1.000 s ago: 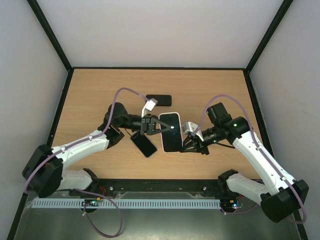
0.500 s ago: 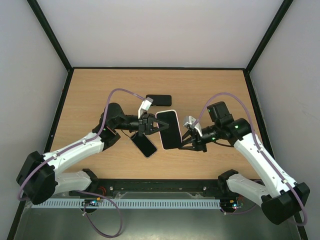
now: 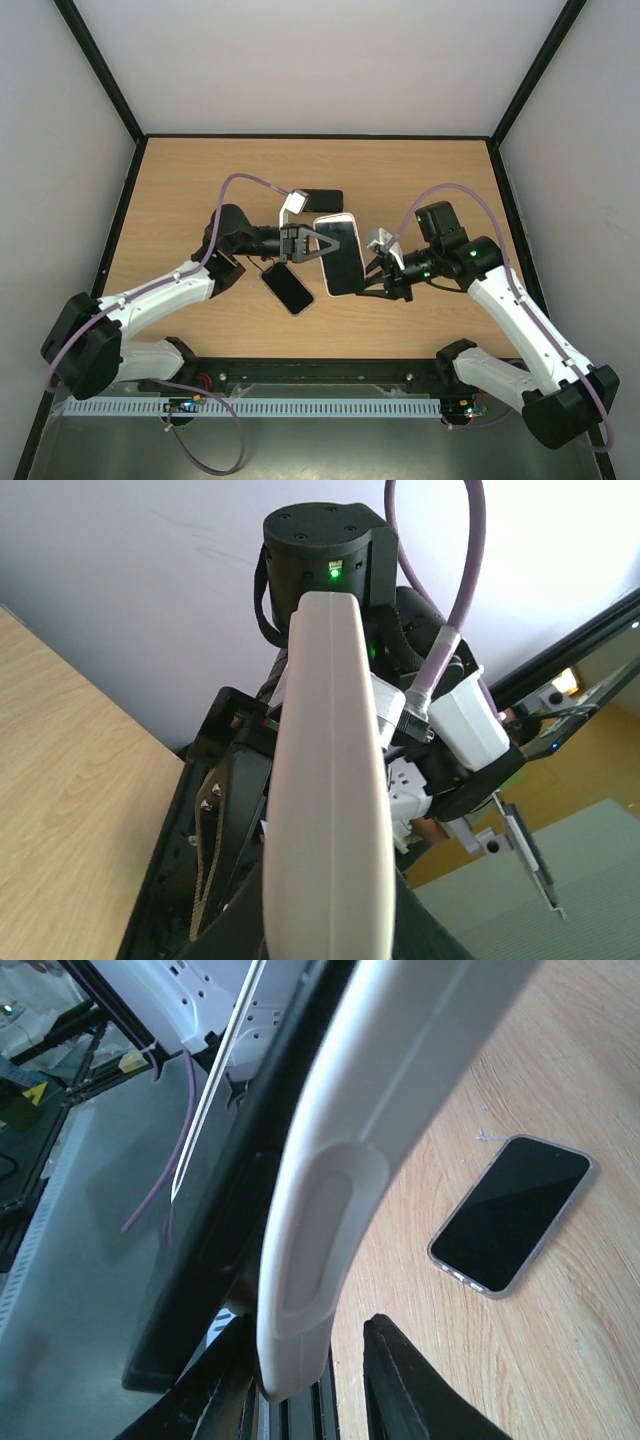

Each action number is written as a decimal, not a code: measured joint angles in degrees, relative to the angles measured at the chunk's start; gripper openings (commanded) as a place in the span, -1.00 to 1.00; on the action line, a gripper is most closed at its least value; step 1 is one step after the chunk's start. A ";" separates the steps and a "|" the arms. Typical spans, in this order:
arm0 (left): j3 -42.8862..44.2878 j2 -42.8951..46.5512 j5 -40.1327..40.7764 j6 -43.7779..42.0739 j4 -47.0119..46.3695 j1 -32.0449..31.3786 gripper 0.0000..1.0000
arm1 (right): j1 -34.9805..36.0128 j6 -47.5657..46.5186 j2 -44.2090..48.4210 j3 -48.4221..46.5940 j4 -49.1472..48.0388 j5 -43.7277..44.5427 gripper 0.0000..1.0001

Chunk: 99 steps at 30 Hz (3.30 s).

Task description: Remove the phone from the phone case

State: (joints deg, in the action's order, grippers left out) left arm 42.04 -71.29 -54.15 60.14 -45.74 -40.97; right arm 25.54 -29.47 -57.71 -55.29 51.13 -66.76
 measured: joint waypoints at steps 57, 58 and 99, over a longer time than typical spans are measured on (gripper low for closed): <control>4.70 -0.96 2.62 -18.47 11.06 -1.92 -0.95 | -10.62 18.51 -5.31 -2.08 -10.40 -13.25 0.20; 4.92 -1.18 2.62 -18.38 10.62 -1.95 -0.95 | -10.73 21.31 -4.52 -1.29 -13.53 -14.08 0.20; 2.23 -5.53 29.16 -16.48 9.25 -5.07 0.40 | -11.58 47.67 5.29 8.52 -30.36 -3.08 -0.96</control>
State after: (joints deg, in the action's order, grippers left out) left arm 44.27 -76.82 -24.99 43.66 -36.49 -46.04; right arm 13.96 18.20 -52.42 -46.76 20.78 -69.84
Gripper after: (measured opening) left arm 0.648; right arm 0.054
